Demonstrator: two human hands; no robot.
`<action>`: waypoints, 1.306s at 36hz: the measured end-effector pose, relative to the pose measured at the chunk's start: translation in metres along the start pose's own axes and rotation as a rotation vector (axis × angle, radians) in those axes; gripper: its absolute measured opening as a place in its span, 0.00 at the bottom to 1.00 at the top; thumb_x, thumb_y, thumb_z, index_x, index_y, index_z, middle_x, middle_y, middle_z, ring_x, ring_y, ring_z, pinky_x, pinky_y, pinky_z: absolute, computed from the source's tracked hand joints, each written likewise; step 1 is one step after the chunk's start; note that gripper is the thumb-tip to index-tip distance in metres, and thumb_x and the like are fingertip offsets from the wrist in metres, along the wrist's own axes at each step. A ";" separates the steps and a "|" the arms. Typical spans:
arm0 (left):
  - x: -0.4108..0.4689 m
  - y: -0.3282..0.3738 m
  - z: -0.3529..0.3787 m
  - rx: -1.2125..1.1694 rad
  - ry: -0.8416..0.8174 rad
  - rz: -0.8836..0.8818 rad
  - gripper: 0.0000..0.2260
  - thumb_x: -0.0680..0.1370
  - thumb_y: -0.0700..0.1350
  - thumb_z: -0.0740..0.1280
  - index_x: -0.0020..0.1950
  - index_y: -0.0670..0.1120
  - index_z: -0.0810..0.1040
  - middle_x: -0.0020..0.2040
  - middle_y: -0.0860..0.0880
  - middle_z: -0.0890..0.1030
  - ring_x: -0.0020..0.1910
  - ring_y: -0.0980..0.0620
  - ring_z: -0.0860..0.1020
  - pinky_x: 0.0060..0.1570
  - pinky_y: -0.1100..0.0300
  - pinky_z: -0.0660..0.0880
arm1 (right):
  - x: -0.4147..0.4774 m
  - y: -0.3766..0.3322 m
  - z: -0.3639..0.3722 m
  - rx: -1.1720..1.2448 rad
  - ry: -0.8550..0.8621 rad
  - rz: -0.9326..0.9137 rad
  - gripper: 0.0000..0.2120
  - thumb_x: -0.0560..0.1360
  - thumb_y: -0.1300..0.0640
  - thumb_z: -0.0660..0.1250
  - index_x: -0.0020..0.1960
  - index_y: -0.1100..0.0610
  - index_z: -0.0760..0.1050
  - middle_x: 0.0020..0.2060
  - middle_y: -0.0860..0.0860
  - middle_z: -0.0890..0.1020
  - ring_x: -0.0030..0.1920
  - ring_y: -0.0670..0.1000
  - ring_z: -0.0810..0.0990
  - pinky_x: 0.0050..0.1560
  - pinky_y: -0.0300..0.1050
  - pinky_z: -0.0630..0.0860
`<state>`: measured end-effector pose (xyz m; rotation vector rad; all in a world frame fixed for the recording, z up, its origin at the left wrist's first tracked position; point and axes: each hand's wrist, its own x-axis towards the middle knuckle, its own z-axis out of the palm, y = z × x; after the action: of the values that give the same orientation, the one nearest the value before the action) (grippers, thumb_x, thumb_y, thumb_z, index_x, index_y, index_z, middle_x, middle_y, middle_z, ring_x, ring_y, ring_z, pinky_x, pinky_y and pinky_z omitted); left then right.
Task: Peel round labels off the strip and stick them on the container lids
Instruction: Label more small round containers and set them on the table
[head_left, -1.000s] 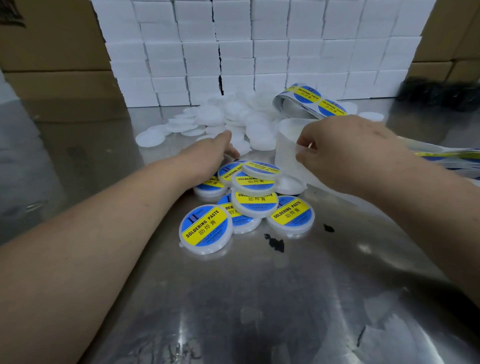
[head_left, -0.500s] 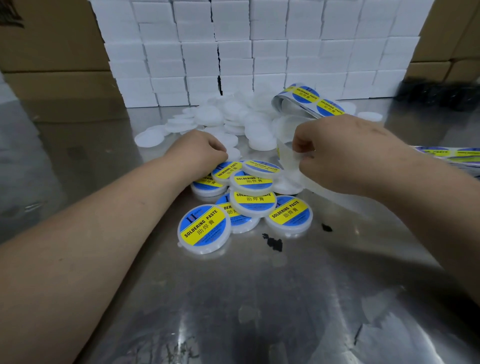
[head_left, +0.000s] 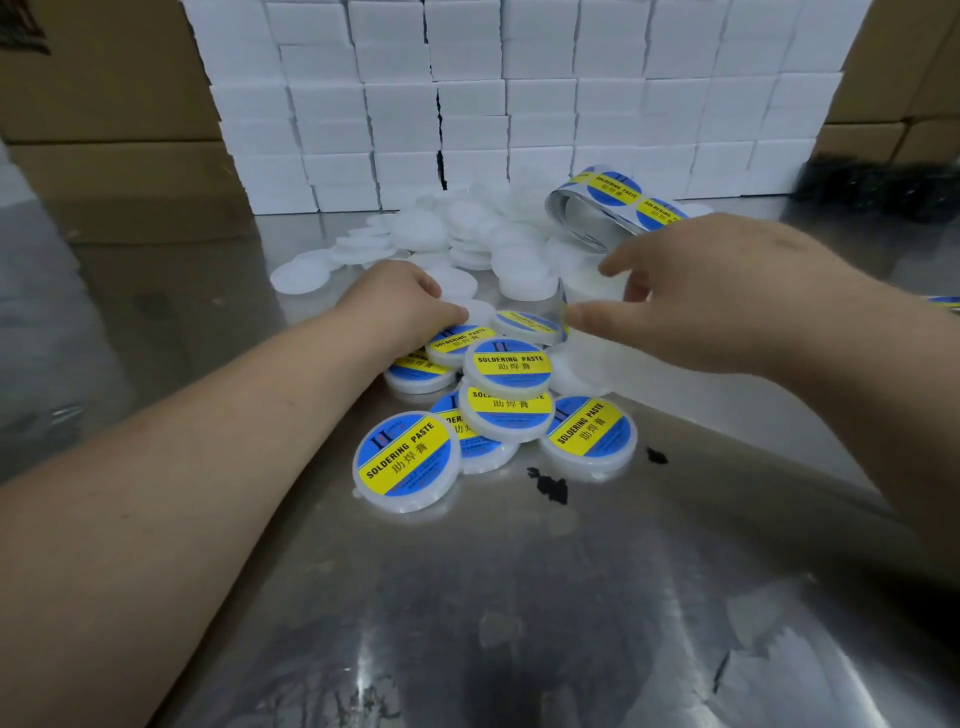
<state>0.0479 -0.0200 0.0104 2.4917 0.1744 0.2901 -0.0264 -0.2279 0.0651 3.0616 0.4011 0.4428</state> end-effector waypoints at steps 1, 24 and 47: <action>0.000 0.001 0.000 -0.008 -0.007 -0.006 0.10 0.70 0.52 0.72 0.42 0.51 0.74 0.38 0.54 0.73 0.39 0.53 0.72 0.37 0.62 0.66 | -0.001 -0.003 0.000 0.013 0.045 0.000 0.30 0.66 0.31 0.52 0.62 0.44 0.71 0.54 0.44 0.79 0.56 0.51 0.74 0.44 0.43 0.62; -0.009 0.010 -0.003 -0.066 -0.055 -0.065 0.03 0.72 0.43 0.69 0.39 0.46 0.77 0.35 0.49 0.76 0.37 0.49 0.73 0.36 0.61 0.71 | 0.000 -0.007 0.003 -0.074 0.090 0.015 0.08 0.75 0.62 0.58 0.51 0.54 0.71 0.33 0.49 0.67 0.39 0.55 0.66 0.35 0.44 0.61; -0.009 0.020 0.006 0.175 -0.049 0.062 0.18 0.69 0.56 0.70 0.31 0.49 0.64 0.31 0.53 0.69 0.30 0.56 0.67 0.28 0.62 0.62 | -0.010 -0.017 0.000 0.236 0.124 -0.098 0.08 0.73 0.52 0.61 0.35 0.49 0.68 0.30 0.45 0.70 0.34 0.49 0.67 0.28 0.38 0.58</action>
<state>0.0418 -0.0417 0.0160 2.6790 0.1068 0.2487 -0.0398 -0.2138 0.0612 3.2296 0.6492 0.6261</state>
